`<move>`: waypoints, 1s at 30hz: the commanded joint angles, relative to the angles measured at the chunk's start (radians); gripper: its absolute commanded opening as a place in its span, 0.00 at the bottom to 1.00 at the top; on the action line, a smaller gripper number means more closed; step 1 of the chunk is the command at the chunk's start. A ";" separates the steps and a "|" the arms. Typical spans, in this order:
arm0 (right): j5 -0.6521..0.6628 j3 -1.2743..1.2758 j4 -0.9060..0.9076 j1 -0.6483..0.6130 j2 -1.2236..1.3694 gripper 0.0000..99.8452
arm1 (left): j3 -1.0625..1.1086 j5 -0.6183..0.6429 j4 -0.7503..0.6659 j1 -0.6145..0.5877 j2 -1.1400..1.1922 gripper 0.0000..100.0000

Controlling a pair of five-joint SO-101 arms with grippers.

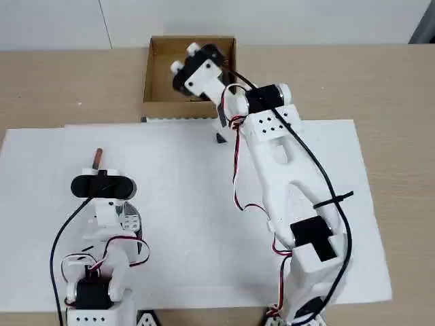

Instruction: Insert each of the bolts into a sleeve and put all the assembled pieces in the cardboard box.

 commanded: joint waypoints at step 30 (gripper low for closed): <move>0.717 -0.049 -0.064 0.051 0.154 0.17 | -0.012 0.009 0.006 -0.006 -0.008 0.01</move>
